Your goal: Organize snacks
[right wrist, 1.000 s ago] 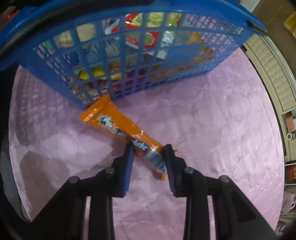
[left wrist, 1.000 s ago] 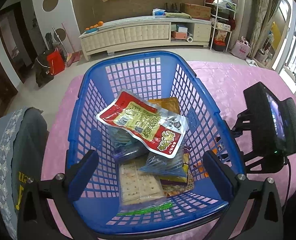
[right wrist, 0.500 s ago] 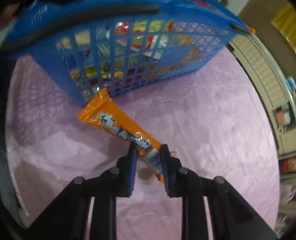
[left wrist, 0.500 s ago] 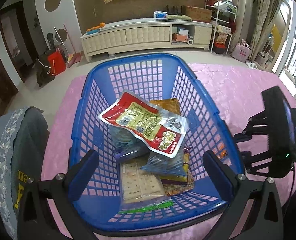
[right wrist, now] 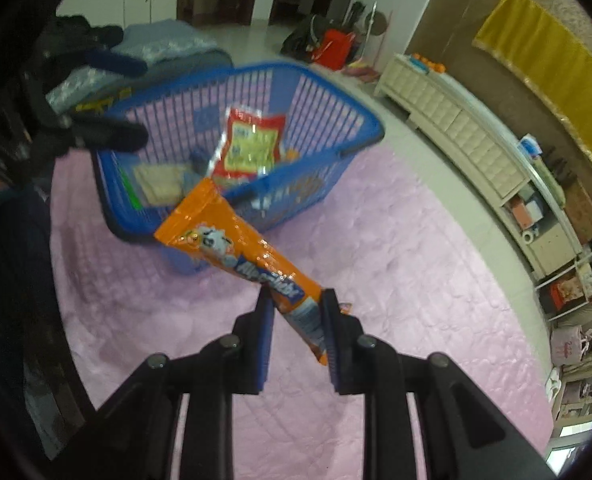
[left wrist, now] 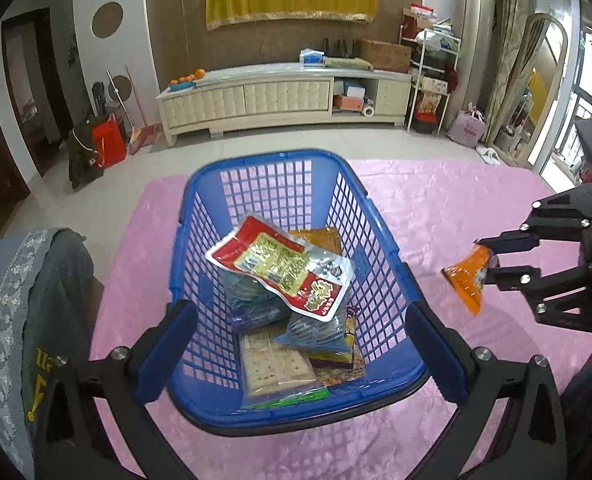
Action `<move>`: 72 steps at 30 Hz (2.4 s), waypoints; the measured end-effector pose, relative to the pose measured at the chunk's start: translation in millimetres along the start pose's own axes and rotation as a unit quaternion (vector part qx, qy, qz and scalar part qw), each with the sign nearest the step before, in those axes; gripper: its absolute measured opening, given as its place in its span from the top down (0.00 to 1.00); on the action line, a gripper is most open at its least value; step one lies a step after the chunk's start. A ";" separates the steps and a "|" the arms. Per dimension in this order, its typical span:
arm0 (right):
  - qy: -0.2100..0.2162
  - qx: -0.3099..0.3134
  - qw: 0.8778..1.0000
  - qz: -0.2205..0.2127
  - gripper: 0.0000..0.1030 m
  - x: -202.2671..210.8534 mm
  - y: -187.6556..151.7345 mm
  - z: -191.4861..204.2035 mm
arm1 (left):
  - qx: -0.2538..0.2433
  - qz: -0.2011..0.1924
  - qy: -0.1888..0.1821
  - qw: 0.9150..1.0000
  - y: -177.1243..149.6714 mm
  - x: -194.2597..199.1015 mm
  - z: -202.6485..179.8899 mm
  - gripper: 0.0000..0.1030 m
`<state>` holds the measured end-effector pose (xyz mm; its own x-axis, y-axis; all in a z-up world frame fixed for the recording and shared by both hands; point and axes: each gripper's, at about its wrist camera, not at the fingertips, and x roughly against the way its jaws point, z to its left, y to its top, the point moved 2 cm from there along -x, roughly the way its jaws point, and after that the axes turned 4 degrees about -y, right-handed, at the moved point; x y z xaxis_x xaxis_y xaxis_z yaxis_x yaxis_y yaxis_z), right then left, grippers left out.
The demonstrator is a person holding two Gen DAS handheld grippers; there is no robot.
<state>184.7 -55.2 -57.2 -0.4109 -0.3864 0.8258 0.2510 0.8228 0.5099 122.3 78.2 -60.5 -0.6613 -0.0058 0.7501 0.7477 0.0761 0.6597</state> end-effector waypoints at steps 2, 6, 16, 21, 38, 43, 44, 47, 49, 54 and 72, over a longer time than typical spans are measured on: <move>-0.006 -0.010 1.000 -0.011 0.74 7.8 5.5 0.9 | -0.004 -0.007 -0.001 1.000 2.2 7.9 1.1 0.00; -0.016 -0.017 0.999 -0.027 0.74 25.1 19.1 13.3 | -0.010 -0.022 -0.002 1.000 5.4 22.4 4.2 0.00; -0.026 -0.037 0.998 -0.052 0.74 40.3 60.6 37.4 | -0.010 -0.045 0.003 0.999 5.0 44.8 26.5 0.00; -0.016 -0.050 0.997 -0.060 0.74 34.6 75.8 42.9 | -0.002 -0.051 0.009 0.999 3.0 49.7 44.5 0.00; 0.024 -0.076 0.997 -0.011 0.73 -38.1 107.1 70.1 | 0.036 -0.024 0.012 0.999 -23.7 26.8 86.0 0.00; 0.024 -0.092 0.995 0.003 0.73 -54.3 106.5 70.1 | 0.042 -0.015 0.007 0.999 -28.9 18.3 91.2 0.00; 0.023 -0.092 0.996 0.006 0.73 -56.6 106.3 70.9 | 0.043 -0.014 0.005 0.999 -29.4 17.4 91.5 0.00; 0.029 -0.092 0.995 0.016 0.73 -63.7 105.8 73.0 | 0.046 -0.013 0.003 0.999 -28.6 15.4 91.6 0.00; 0.028 -0.093 0.995 0.015 0.73 -65.1 105.6 74.0 | 0.047 -0.013 0.001 0.999 -28.4 14.6 93.7 0.00; 0.020 -0.089 0.996 0.019 0.70 -68.1 103.8 74.8 | 0.053 -0.009 -0.001 0.999 -30.2 14.1 95.7 0.00; -0.020 -0.176 0.983 -0.046 0.00 -0.6 70.5 58.4 | 0.034 -0.059 -0.018 0.998 -32.9 63.3 53.3 0.00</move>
<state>151.4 27.4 -35.9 -0.4776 -0.4303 0.7660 0.4962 0.5874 0.6393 52.6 128.5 -37.2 -0.7468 0.0175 0.6649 0.6599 0.1447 0.7373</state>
